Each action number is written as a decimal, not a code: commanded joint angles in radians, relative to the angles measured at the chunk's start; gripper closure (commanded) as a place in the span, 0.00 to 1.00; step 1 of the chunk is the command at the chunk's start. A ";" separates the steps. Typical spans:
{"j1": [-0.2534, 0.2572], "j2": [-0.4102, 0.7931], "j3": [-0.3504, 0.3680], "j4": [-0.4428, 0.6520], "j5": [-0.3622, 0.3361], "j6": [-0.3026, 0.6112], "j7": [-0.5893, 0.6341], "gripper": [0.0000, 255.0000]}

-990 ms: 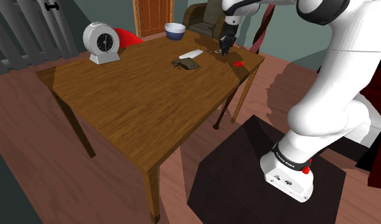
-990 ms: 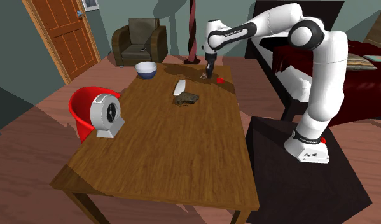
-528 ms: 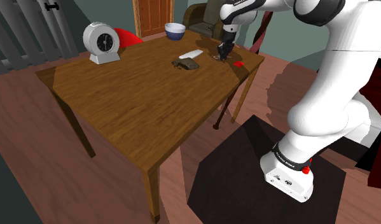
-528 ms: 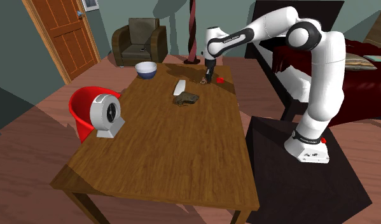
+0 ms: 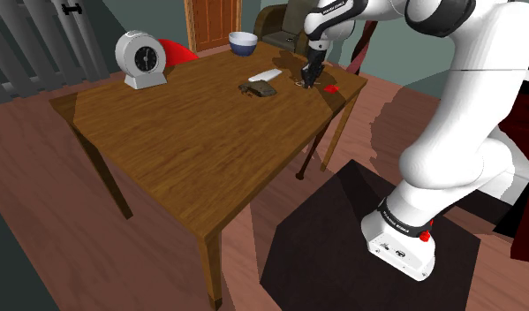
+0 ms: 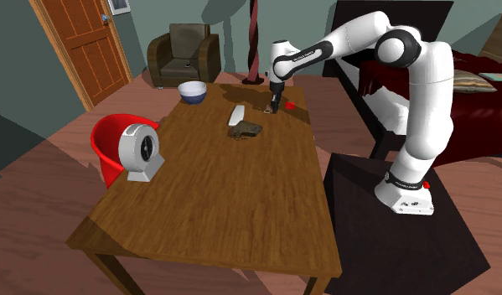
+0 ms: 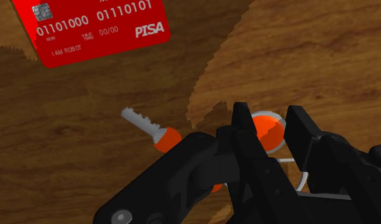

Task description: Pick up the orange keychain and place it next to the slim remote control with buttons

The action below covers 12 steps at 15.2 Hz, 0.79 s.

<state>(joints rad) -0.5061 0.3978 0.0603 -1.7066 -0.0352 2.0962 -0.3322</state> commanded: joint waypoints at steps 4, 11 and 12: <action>0.000 0.000 0.000 0.000 0.000 0.000 0.000 0.00; 0.000 -0.024 0.001 0.033 0.002 -0.057 -0.001 0.00; 0.000 -0.035 0.001 0.052 0.003 -0.087 -0.002 0.00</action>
<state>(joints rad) -0.5063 0.3673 0.0616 -1.6782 -0.0326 2.0385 -0.3338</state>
